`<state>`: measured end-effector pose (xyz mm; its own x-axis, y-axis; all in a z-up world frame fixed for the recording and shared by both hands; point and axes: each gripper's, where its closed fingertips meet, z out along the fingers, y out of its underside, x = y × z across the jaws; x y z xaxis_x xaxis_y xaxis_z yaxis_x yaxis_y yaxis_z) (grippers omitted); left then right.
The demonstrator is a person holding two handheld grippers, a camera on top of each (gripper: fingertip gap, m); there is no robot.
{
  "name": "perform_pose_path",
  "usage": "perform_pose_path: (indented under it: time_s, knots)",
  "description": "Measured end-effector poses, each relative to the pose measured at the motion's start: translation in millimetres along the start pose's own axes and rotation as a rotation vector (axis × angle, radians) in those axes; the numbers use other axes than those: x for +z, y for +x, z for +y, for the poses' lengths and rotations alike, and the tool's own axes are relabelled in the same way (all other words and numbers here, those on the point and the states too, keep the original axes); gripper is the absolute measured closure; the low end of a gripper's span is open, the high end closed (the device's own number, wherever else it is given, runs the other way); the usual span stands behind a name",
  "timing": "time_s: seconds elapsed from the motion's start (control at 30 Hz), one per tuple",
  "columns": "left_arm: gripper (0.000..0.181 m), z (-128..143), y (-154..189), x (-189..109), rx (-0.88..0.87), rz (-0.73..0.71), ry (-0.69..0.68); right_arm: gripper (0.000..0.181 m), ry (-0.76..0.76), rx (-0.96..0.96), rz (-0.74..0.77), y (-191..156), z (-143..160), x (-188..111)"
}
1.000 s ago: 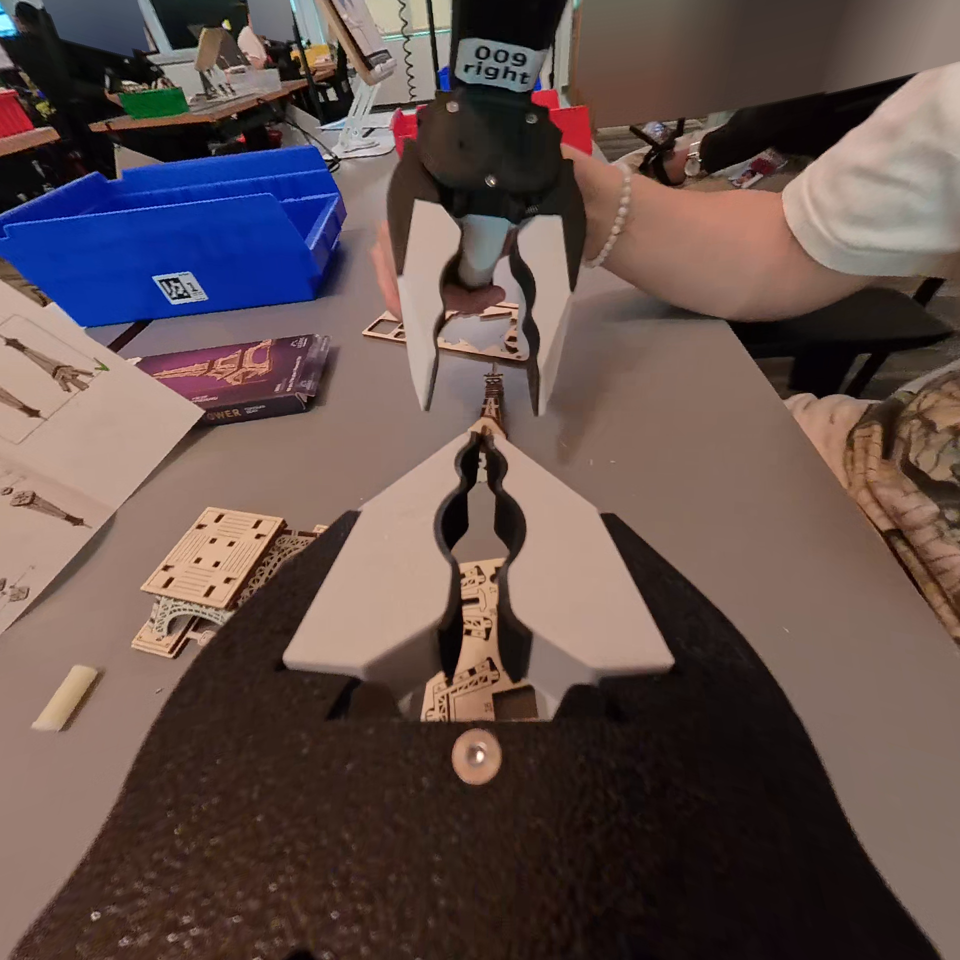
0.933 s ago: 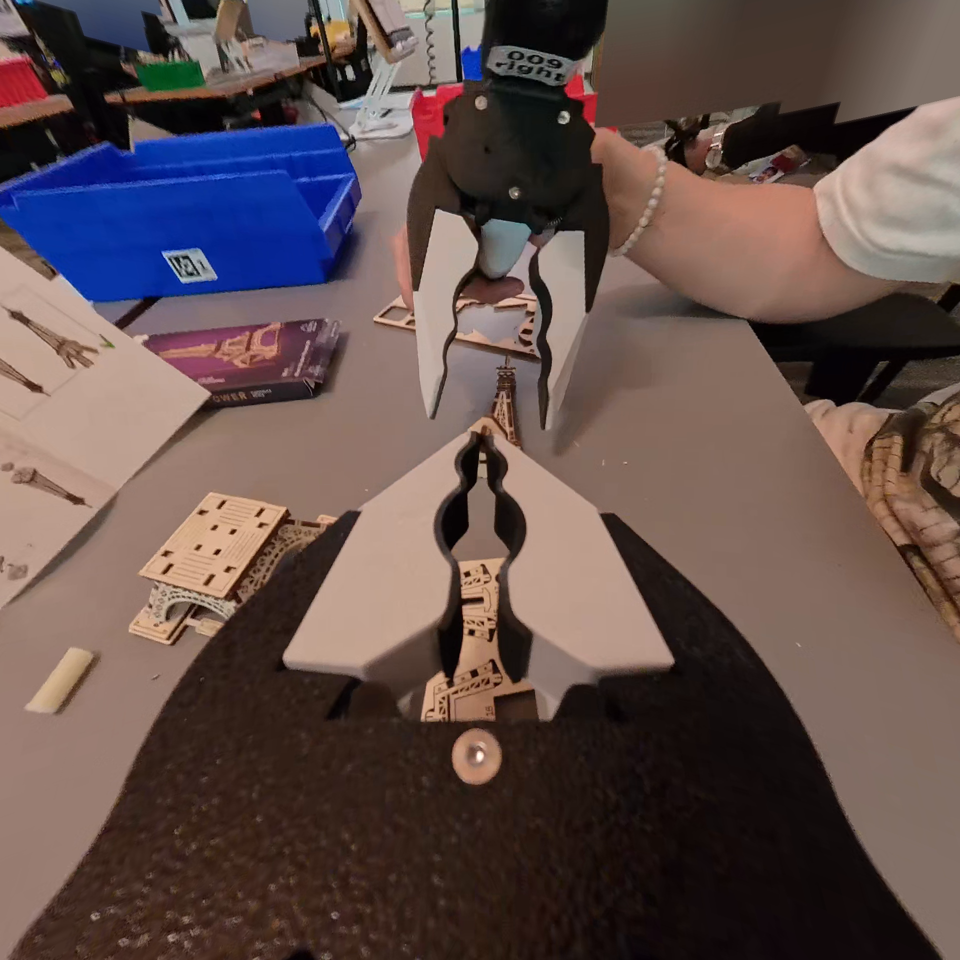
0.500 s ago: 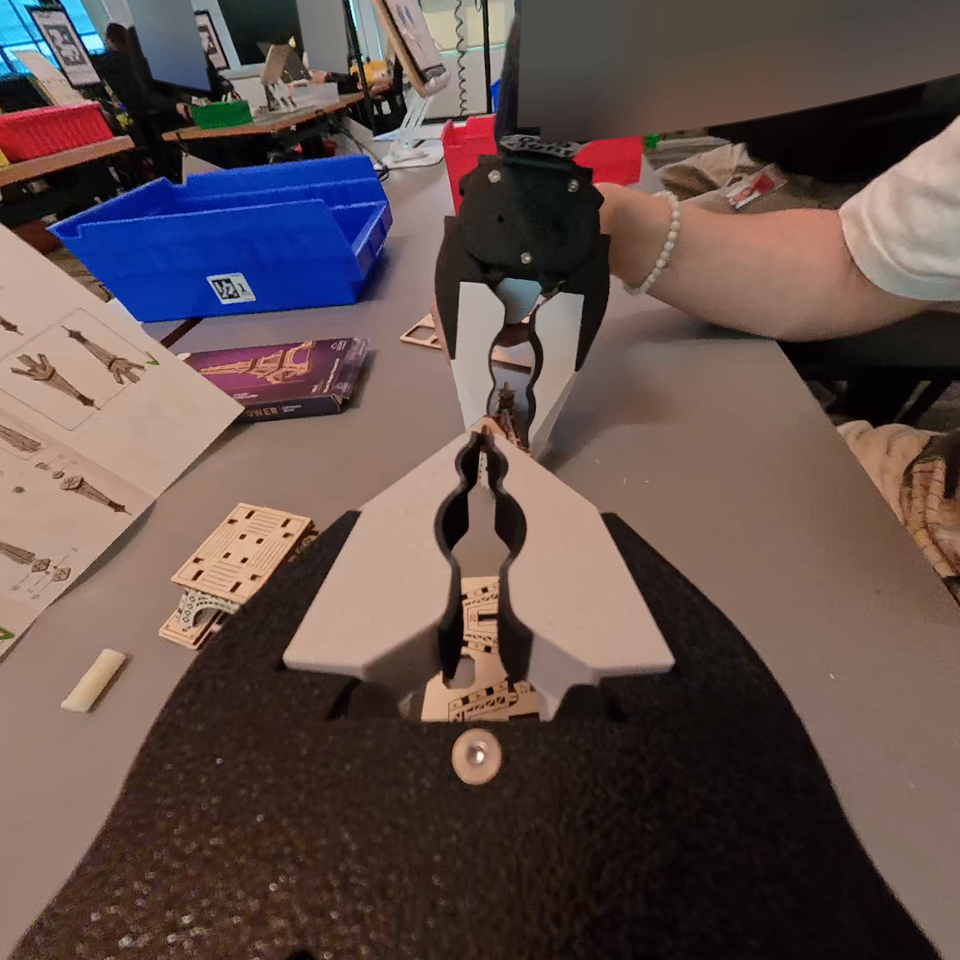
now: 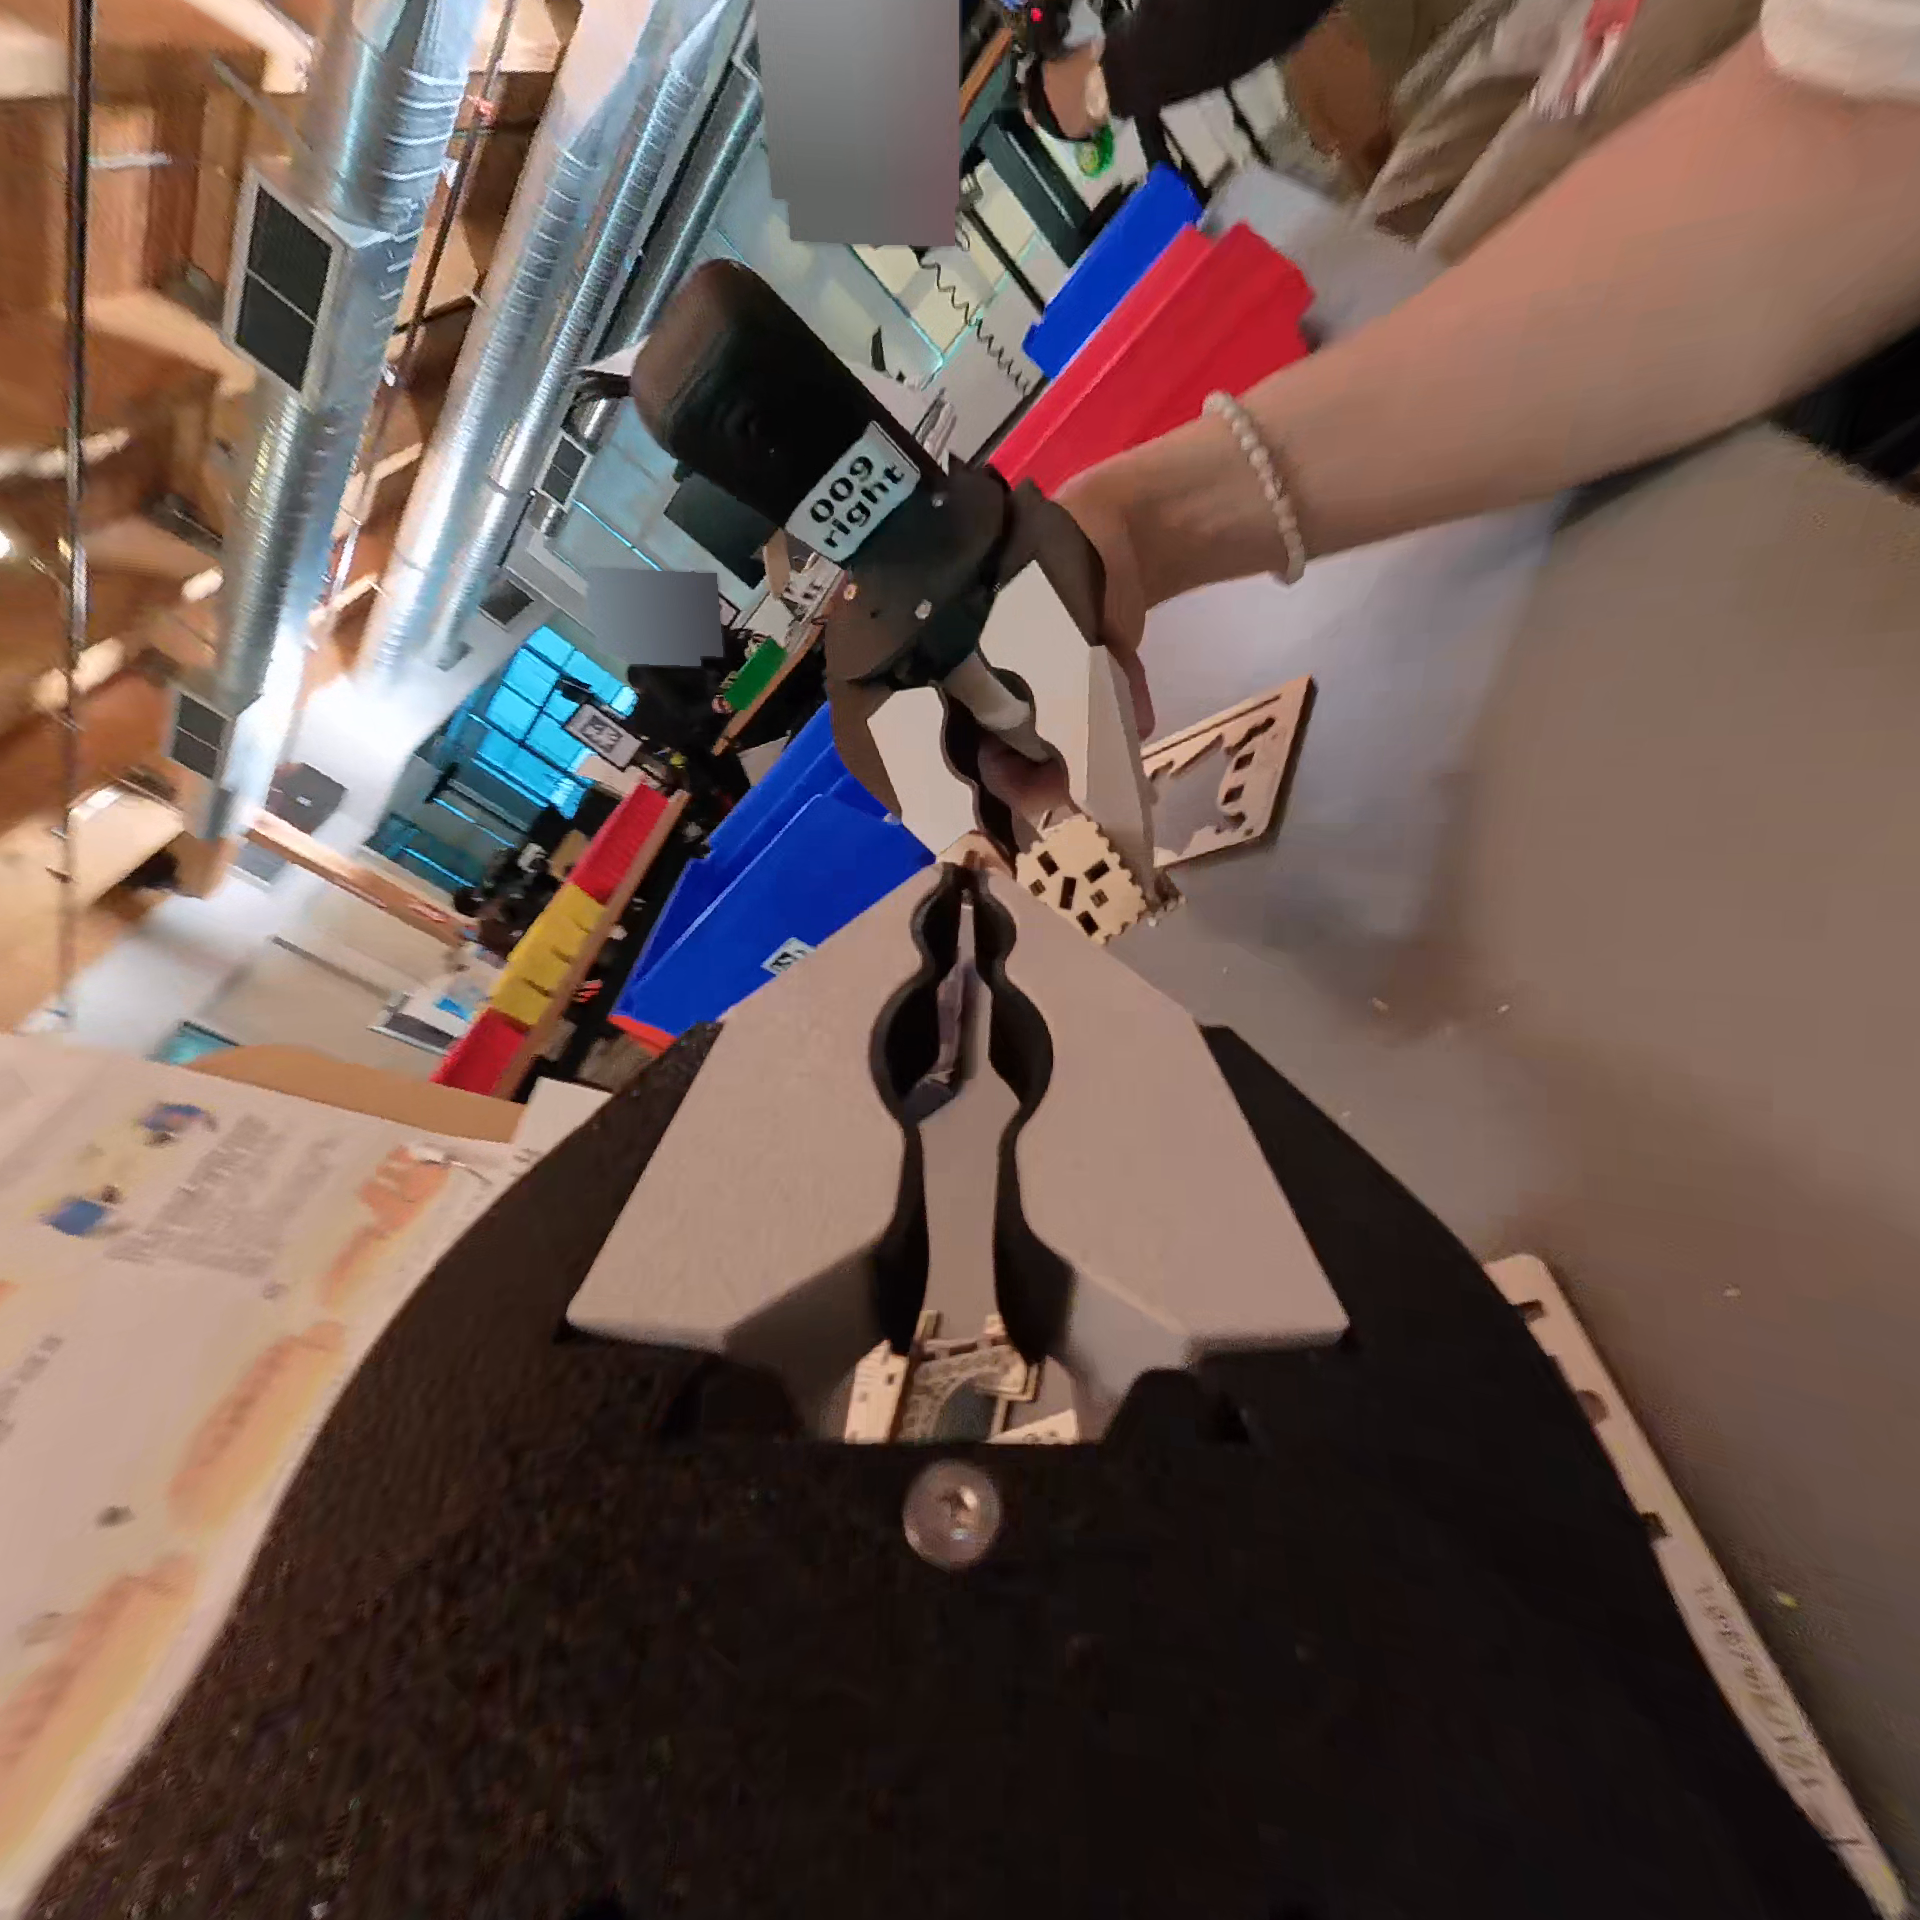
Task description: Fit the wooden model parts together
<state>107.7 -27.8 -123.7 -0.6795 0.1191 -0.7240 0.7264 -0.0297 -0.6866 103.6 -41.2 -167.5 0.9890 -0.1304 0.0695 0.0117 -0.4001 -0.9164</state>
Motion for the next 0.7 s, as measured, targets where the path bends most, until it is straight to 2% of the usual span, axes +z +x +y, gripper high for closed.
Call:
perform_pose_path:
  time_s: [0.23,0.4,0.7]
  knots:
    - [0.181,1,-3,9,0.320,-0.110,-0.143,0.165,-0.007,-0.155,0.189,19,-16,-8]
    - [0.181,-3,-11,7,0.360,-0.178,-0.142,0.165,0.000,-0.225,0.233,19,-26,-13]
    - [0.181,-4,-10,6,0.436,-0.183,-0.170,0.165,-0.010,-0.241,0.243,19,-29,-11]
